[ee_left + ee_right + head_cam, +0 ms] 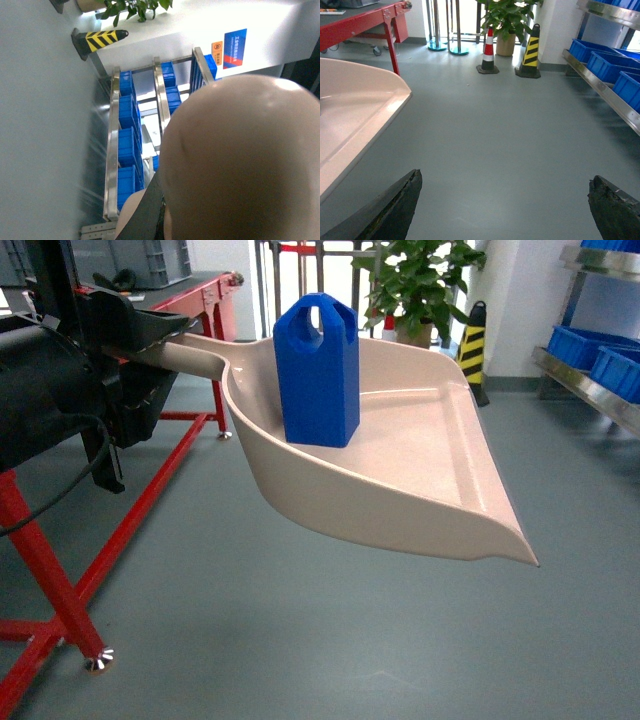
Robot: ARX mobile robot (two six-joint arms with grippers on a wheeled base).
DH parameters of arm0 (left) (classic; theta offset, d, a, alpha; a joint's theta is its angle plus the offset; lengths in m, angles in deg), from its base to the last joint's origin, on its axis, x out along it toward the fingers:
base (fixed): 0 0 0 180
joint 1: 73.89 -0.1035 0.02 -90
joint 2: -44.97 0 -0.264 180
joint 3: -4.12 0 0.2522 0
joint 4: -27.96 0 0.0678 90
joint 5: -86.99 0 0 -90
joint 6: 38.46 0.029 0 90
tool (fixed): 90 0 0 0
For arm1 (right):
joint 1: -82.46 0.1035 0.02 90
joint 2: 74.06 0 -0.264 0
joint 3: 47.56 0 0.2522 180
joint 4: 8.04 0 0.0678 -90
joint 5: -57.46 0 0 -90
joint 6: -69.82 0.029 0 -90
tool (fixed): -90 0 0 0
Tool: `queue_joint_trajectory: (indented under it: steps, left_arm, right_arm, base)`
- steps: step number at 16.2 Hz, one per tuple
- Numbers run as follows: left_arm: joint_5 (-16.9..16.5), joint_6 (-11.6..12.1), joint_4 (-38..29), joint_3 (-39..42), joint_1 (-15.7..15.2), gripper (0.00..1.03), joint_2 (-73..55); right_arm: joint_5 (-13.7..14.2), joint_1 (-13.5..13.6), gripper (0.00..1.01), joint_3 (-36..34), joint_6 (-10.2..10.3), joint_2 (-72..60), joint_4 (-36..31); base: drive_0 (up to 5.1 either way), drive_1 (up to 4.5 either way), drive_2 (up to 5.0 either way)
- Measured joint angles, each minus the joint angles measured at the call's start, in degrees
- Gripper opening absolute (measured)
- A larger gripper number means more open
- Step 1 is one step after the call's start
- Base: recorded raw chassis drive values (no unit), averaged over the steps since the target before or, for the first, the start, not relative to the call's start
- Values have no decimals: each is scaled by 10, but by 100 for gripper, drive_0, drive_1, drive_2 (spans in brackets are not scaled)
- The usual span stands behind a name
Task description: Place part in tray to right shelf
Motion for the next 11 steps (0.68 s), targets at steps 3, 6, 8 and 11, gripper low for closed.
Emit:
queue_joint_trajectory:
  steps: [3, 6, 8, 11]
  left_arm:
    - [0, 0, -5, -2, 0, 16, 0]
    - [5, 1, -3, -2, -4, 16, 0]
    - [2, 0, 2, -2, -1, 16, 0]
    - [0, 0, 0, -2, 1, 16, 0]
  right_arm:
    - [0, 0, 98, 0, 0, 0, -6]
    - [0, 0, 98, 0, 0, -1, -4]
    - [0, 0, 98, 0, 0, 0, -3]
    - [0, 0, 98, 0, 0, 0, -2]
  base:
    - [-2, 415, -419]
    - [-2, 415, -419]
    - [-2, 415, -419]
    - [-2, 415, -419]
